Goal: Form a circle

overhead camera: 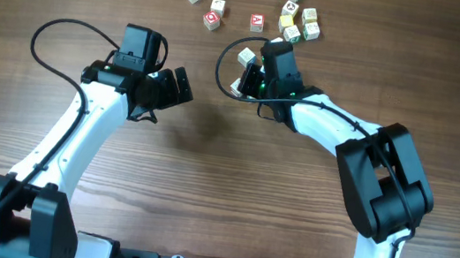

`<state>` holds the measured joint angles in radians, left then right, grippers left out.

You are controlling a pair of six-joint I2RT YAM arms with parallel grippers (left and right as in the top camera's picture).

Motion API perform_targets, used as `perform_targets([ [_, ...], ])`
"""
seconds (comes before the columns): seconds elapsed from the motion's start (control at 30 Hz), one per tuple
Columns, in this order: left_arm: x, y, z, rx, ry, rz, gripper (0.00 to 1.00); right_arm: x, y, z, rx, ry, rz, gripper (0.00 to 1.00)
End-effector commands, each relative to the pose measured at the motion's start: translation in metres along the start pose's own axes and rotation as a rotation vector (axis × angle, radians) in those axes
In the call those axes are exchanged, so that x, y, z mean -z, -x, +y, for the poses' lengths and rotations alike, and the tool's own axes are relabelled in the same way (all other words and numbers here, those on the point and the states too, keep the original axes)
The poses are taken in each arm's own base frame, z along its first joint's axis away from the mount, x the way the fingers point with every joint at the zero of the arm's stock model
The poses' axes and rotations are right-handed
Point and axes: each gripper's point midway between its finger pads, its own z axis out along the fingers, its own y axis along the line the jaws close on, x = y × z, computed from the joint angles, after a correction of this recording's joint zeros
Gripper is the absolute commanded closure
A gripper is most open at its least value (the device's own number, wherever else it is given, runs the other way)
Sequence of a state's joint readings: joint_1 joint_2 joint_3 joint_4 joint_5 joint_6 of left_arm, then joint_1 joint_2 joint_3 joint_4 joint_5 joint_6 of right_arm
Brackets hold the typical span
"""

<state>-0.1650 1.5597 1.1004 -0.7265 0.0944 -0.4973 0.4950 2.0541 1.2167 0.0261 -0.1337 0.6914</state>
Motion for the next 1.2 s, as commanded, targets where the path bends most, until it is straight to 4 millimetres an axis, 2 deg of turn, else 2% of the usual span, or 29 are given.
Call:
perform_targets([
  [0.0, 0.0001, 0.0015, 0.0036, -0.013, 0.011, -0.005, 0.00, -0.0064, 0.0006, -0.0002, 0.011, -0.007, -0.002, 0.95],
  [1.17, 0.0001, 0.0015, 0.0036, -0.013, 0.011, -0.005, 0.00, -0.0063, -0.0047, 0.0029, 0.011, 0.014, 0.026, 0.95],
])
